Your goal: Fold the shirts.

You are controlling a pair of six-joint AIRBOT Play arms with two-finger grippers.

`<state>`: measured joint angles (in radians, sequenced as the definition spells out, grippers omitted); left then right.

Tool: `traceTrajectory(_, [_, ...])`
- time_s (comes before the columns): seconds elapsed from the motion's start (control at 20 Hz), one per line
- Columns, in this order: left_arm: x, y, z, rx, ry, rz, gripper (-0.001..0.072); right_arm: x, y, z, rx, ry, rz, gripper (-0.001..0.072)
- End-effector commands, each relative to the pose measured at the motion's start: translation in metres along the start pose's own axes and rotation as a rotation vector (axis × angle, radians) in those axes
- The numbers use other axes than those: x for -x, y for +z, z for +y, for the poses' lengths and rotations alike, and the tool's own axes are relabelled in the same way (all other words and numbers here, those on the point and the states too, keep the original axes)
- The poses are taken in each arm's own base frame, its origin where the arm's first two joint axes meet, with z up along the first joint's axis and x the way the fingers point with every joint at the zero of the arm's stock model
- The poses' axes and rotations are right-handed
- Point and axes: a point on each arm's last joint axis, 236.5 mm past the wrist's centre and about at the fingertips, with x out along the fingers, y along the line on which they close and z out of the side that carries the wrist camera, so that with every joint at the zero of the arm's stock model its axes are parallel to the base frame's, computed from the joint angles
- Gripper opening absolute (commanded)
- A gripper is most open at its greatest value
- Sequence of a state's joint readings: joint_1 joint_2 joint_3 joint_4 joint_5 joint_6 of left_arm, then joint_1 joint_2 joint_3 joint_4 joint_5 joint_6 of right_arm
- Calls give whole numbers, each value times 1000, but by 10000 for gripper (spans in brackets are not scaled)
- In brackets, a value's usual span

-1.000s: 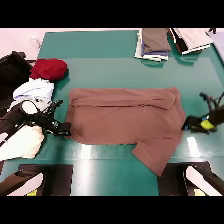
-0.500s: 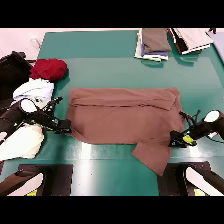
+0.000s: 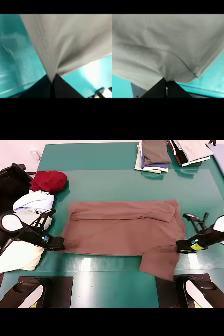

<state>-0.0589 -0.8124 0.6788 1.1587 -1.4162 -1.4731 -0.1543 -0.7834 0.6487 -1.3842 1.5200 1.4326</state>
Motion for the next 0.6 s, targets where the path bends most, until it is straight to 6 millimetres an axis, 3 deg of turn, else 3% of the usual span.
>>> traceTrajectory(0.0, [8,17,1,-3,15,-70,22,37,28,-7,0,-46,-139,12])
traceTrajectory(0.1, [11,48,2,-23,26,-146,23,48,58,-2,31,-48,-178,11])
traceTrajectory(0.3, [10,117,12,-7,50,-217,23,59,145,15,106,-53,-263,12])
traceTrajectory(0.55, [-2,197,24,8,60,-264,23,63,225,15,111,-53,-297,12])
